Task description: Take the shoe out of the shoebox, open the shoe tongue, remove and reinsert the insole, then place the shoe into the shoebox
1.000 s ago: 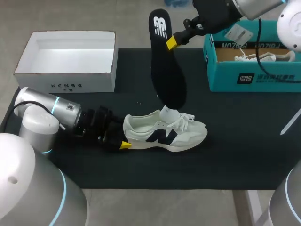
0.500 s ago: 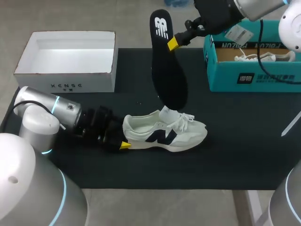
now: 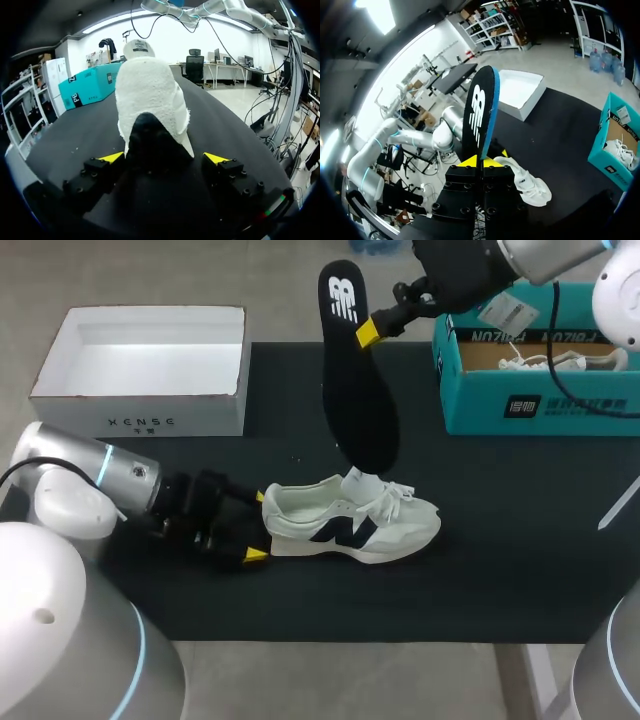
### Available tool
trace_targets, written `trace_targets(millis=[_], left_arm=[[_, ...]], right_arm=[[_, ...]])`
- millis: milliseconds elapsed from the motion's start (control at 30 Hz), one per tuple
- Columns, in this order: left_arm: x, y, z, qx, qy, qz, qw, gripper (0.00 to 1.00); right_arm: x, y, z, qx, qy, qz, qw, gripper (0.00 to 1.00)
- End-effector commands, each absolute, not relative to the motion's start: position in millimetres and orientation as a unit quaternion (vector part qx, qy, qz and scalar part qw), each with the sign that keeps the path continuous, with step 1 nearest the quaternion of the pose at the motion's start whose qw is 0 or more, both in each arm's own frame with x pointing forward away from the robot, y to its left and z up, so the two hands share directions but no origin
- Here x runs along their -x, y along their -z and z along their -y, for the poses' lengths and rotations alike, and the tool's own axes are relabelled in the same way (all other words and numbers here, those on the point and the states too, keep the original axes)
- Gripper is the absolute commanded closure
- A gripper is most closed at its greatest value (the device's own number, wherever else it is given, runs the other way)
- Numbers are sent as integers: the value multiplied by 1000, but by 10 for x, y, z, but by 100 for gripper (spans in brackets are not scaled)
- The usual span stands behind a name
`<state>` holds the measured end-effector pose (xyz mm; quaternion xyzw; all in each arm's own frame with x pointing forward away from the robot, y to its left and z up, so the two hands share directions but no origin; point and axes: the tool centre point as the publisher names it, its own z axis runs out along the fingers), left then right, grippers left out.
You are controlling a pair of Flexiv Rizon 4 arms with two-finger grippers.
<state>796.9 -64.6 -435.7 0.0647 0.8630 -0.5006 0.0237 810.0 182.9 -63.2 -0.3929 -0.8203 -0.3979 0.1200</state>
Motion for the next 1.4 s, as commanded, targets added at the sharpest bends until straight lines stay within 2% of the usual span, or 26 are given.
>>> trace_targets(millis=[33,467,800,1400], left_arm=[[-7887,4095,517,-84,456,-885,35,0],[-7736,3493,199,-100,263,-959,29,0],[-7695,3341,152,-83,239,-967,34,0],[-7663,3365,163,-86,231,-969,26,0]], right_arm=[[-8103,642,-1843,394,398,820,119,100],[-8103,642,-1843,394,398,820,119,100],[-8103,642,-1843,394,398,820,119,100],[-8093,595,-1752,407,399,812,124,100]])
